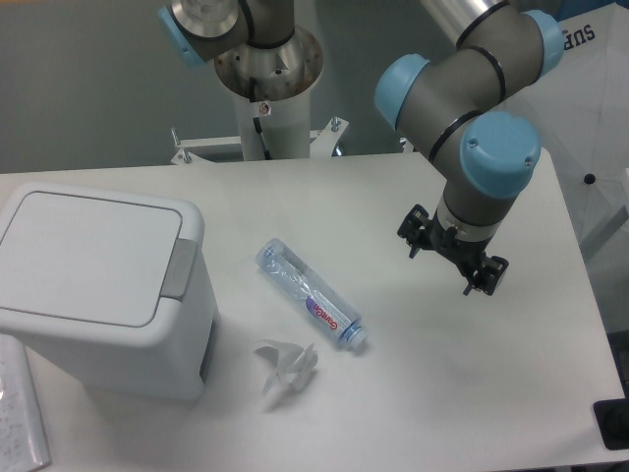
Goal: Open the trash can
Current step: 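Move the gripper down and toward the trash can lid, then lower the gripper onto the trash can lid's front edge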
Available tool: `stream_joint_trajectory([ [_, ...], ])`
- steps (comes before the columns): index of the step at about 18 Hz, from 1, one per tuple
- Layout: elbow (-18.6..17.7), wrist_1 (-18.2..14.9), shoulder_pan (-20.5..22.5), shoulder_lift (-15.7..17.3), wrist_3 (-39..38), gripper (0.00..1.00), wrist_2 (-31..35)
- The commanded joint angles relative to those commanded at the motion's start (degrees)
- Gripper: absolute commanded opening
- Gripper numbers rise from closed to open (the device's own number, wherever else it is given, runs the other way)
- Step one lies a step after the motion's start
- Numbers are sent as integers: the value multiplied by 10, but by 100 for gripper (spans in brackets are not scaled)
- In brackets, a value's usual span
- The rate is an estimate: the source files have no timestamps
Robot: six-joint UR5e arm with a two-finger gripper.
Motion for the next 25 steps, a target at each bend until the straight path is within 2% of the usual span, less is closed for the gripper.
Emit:
stream_joint_trajectory([
  [5,1,0,-11,7,-5,100,-15],
  [8,8,2,-5,7,-24,100,-56],
  [13,10,4,-11,17,-118,100,-65],
  [17,9,8,-11,38,-215,100,-115],
  [20,11,42,-14,46,-257,100,-121],
  [22,13,52,-31,50,-267,100,-122],
  [25,19,80,-47,71,-332,100,-174],
])
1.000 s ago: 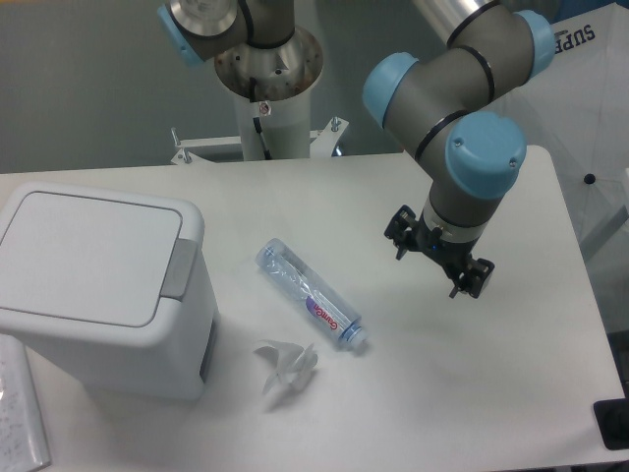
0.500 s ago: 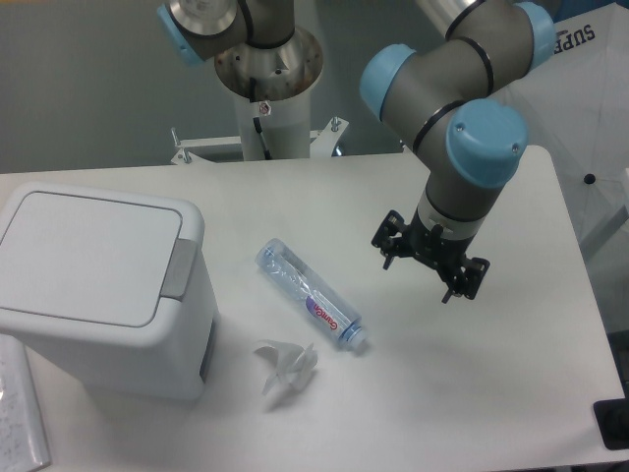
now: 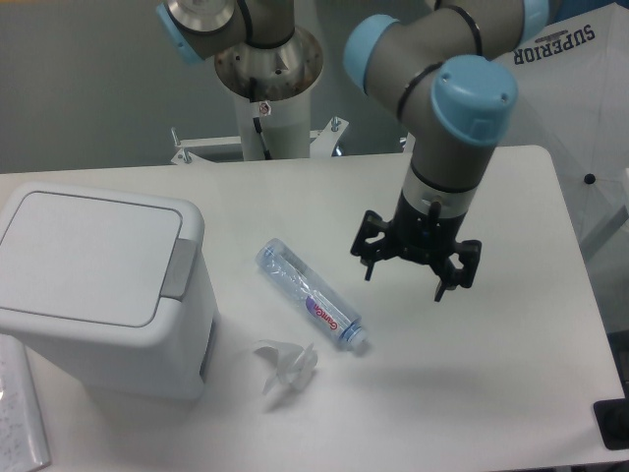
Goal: Open the trash can
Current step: 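Lower the gripper onto the trash can lid's front edge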
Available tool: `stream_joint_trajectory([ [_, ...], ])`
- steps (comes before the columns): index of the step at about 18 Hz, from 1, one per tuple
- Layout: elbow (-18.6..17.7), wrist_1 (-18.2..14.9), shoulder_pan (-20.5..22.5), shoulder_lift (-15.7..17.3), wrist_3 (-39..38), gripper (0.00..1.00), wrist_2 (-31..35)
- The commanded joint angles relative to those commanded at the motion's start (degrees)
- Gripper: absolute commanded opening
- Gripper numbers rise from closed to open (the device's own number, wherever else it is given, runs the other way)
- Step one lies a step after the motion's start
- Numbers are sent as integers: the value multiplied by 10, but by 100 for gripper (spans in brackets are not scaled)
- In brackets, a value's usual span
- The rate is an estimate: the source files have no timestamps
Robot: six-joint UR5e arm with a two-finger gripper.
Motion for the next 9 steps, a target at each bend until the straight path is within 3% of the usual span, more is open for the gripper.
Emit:
stream_joint_trajectory([
  [4,25,3,-41,4,-91,100,-5],
  [9,27,3,-63,7,-115,100,-64],
])
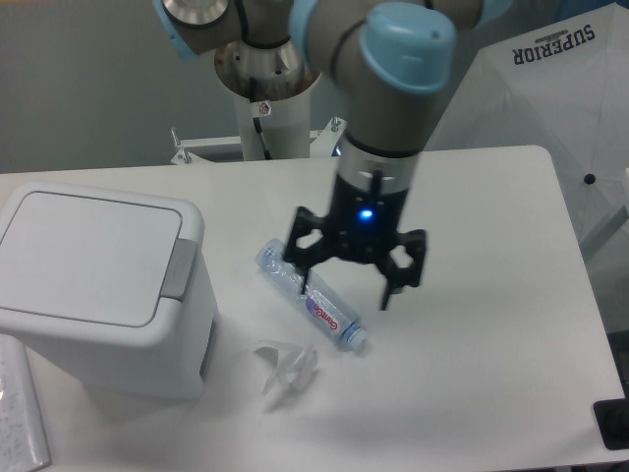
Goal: Open the trash can
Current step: 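Lower the gripper onto the trash can lid's front edge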
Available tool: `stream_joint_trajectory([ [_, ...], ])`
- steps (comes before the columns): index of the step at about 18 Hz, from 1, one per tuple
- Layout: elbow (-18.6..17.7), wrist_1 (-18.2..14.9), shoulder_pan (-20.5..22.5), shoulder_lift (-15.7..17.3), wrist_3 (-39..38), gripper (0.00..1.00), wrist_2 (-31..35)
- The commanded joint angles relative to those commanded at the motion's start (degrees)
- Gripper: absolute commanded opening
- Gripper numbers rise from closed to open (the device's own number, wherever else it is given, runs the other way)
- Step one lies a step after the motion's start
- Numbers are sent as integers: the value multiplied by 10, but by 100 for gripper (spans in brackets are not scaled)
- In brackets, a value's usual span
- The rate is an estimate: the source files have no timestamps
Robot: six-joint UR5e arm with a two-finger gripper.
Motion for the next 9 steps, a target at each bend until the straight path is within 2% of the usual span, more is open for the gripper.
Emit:
stream_joint_trajectory([
  [3,-13,-1,0,6,-10,100,-45],
  [6,-18,0,-10,9,-29,100,-49],
  [9,-41,2,-17,11,-23,100,-48],
])
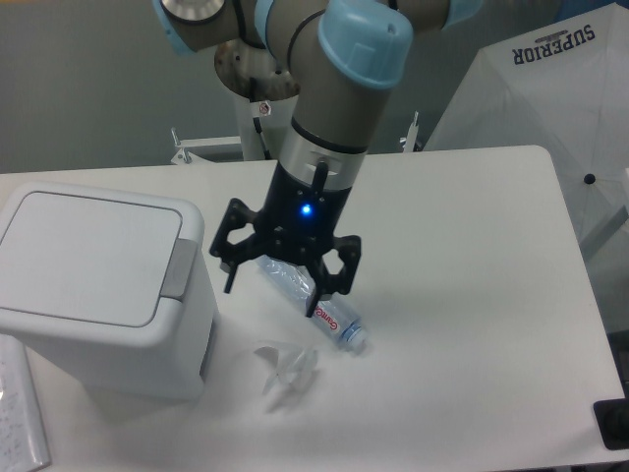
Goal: Open the trash can
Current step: 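Lower the gripper onto the trash can lid's front edge, then push the lid edge upward with the gripper to flip it open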
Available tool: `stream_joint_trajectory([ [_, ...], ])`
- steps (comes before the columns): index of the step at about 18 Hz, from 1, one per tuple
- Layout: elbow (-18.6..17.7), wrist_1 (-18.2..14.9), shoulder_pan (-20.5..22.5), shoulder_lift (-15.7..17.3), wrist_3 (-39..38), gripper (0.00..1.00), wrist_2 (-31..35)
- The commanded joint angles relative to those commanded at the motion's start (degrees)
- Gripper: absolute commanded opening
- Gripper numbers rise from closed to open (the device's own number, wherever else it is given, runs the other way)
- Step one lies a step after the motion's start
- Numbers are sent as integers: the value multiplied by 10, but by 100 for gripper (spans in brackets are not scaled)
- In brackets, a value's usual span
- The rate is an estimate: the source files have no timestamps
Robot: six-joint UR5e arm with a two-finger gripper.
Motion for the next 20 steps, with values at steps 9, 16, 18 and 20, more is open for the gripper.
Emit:
stream_joint_trajectory([
  [9,-16,-5,-25,3,-7,100,-3],
  [16,-39,-4,-24,15,-6,100,-3],
  [18,-39,-4,-24,15,-7,100,-4],
  [20,-35,-2,-22,15,-12,100,-10],
])
